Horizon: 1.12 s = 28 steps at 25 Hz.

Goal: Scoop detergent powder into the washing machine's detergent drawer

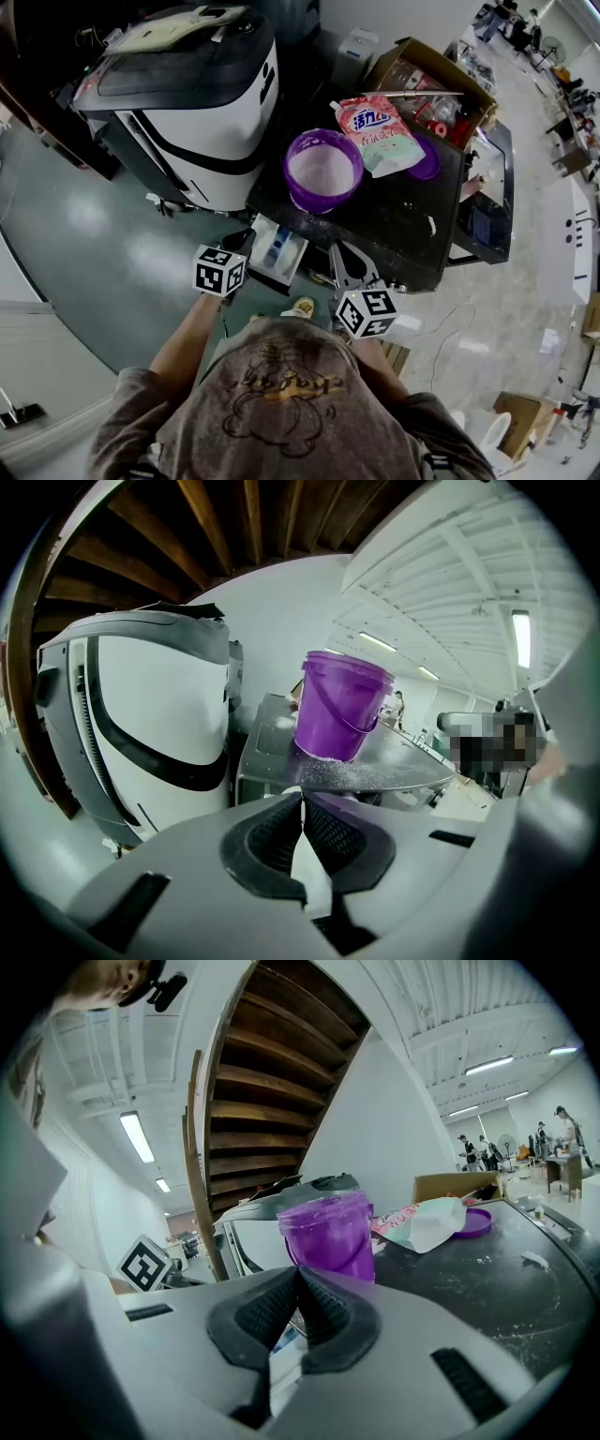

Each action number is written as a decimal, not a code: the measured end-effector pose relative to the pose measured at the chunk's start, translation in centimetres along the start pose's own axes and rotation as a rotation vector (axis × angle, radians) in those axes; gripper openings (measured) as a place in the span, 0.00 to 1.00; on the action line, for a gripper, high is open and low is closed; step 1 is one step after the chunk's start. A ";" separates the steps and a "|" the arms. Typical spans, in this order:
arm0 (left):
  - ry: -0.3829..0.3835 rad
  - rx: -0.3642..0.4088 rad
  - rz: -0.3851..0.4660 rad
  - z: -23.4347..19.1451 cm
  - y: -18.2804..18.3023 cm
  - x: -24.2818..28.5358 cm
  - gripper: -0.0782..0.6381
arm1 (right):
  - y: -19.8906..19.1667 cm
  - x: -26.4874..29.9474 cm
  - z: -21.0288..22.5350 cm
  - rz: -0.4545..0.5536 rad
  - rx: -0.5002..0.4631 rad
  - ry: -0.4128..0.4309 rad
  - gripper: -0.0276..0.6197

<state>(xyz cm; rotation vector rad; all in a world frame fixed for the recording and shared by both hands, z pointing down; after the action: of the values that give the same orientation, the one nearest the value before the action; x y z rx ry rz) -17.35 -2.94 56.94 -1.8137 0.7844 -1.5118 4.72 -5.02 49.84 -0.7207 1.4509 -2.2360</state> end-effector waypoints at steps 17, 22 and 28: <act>0.055 0.377 0.006 1.2 -1.0 0.6 0.14 | -0.4 -0.2 0.1 -0.002 0.003 -0.009 0.03; 0.065 0.487 0.011 1.7 -1.0 0.5 0.14 | -0.4 -0.3 0.2 -0.004 0.005 -0.013 0.03; 0.071 0.568 0.020 2.0 -1.1 0.4 0.14 | -0.3 -0.4 0.0 -0.007 0.004 -0.012 0.03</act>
<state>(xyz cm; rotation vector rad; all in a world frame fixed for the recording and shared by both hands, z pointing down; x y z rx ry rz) -15.26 -2.42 57.78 -1.3304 0.3473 -1.5910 5.00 -4.68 50.05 -0.7368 1.4398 -2.2357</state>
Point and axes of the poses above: the fingertips, and each gripper's own axes: x forward along the fingers, z to its right, y out of its top, the point moved 3 cm from there along -x, backward along the fingers, and after that the axes turned 9 degrees about y, right-handed, at the moved point
